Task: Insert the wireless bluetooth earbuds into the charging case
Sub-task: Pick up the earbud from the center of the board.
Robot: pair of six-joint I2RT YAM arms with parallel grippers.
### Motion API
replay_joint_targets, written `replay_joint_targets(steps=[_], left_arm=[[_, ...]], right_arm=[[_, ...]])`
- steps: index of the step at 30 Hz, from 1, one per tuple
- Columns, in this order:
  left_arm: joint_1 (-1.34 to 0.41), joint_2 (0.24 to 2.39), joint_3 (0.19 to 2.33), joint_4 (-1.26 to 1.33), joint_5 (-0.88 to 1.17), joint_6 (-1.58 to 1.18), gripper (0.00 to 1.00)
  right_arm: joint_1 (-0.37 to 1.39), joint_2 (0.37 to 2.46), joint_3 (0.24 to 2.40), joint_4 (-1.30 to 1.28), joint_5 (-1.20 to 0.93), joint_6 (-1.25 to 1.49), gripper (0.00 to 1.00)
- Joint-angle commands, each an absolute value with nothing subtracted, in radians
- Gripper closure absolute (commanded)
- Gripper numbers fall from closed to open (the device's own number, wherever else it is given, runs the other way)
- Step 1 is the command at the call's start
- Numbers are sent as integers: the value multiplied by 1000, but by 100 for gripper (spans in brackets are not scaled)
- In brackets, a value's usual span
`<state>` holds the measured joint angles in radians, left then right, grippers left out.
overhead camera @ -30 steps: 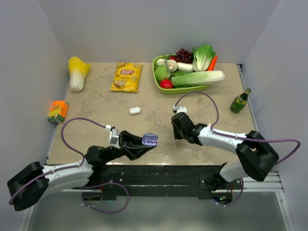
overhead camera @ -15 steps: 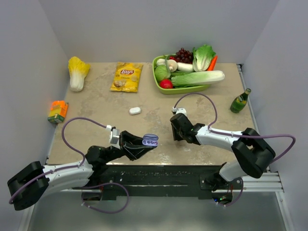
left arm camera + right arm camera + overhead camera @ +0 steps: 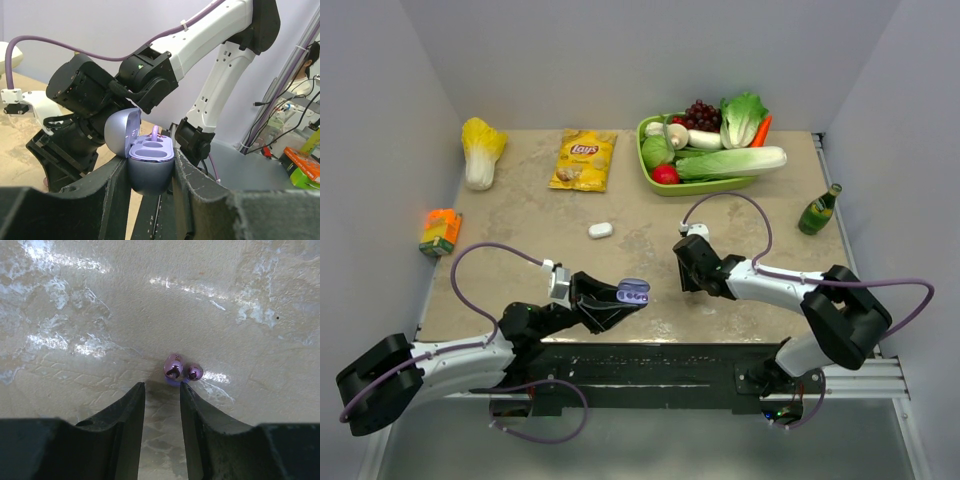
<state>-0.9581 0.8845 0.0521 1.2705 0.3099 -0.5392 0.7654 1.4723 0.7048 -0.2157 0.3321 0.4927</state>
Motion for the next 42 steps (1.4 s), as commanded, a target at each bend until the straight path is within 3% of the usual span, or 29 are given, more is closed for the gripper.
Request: replay_joint_targets(steps=[1, 42], left_arm=[[-965, 887, -121, 1635, 302, -535, 100], [-965, 900, -127, 1649, 308, -541, 100]], right_arm=[[762, 1440, 749, -232, 370, 499, 62], [762, 1503, 772, -190, 370, 463, 62]])
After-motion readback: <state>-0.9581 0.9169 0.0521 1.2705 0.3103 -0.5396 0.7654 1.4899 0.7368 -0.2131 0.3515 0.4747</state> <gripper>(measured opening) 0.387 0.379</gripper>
